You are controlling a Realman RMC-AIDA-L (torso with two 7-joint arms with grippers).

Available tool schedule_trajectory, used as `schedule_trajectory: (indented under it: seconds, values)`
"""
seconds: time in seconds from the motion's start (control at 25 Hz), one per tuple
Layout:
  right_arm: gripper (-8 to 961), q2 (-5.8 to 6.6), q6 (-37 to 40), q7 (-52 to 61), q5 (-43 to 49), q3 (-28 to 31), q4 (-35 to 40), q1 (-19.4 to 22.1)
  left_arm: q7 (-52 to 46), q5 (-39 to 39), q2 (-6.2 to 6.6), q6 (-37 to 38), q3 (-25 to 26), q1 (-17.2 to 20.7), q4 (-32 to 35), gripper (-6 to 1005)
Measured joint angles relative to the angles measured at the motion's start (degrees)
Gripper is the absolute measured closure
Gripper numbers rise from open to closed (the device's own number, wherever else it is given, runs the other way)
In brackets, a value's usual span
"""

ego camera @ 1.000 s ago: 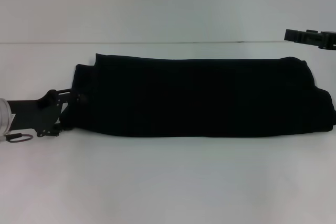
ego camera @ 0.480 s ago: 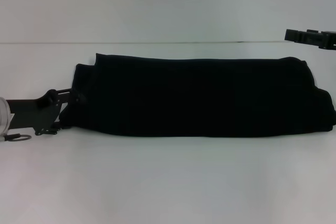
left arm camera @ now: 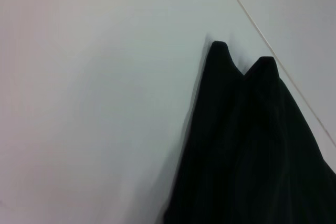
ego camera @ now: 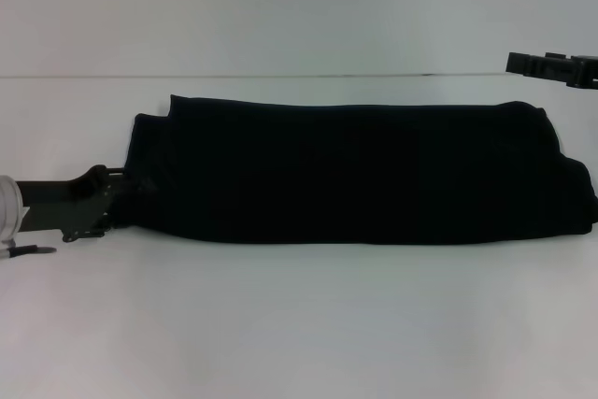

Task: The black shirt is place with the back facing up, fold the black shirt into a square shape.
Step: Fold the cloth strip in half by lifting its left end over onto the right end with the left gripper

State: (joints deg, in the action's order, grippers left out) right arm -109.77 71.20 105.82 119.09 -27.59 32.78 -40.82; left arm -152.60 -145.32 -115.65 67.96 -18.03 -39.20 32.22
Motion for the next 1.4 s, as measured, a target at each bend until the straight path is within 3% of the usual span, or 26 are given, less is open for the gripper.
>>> schedule_trajectory:
  seconds: [0.16,0.36,0.48,0.88,1.16,1.4]
  values:
    - [26,0.00,0.05,-0.03,0.00,-0.19,0.00,-0.12,1.49,0.22,-0.22,-0.53,0.21,0.44,-0.05,185]
    - [28,0.00,0.05,-0.10,0.00,-0.32,0.00,-0.14,2.77,0.31,-0.28,-1.16,0.49,0.67,-0.04,442]
    - [28,0.00,0.05,-0.09,0.00,-0.36,0.00,-0.14,3.23,0.38,-0.36,-2.26,0.49,0.75,-0.04,683]
    - [31,-0.45,-0.42,-0.08,0.07,-0.38,-0.01,-0.30,8.73,4.17,-0.82,-2.54,2.43,2.63,0.14,869]
    - [33,-1.55,-2.52,0.57,0.03,-0.06,-0.07,-1.07,18.79,9.21,-1.63,1.59,9.35,7.76,1.68,969]
    - [34,-1.75,-4.83,1.53,-1.11,0.23,-0.71,-1.71,22.09,9.27,-1.08,6.10,16.66,13.99,7.12,969]
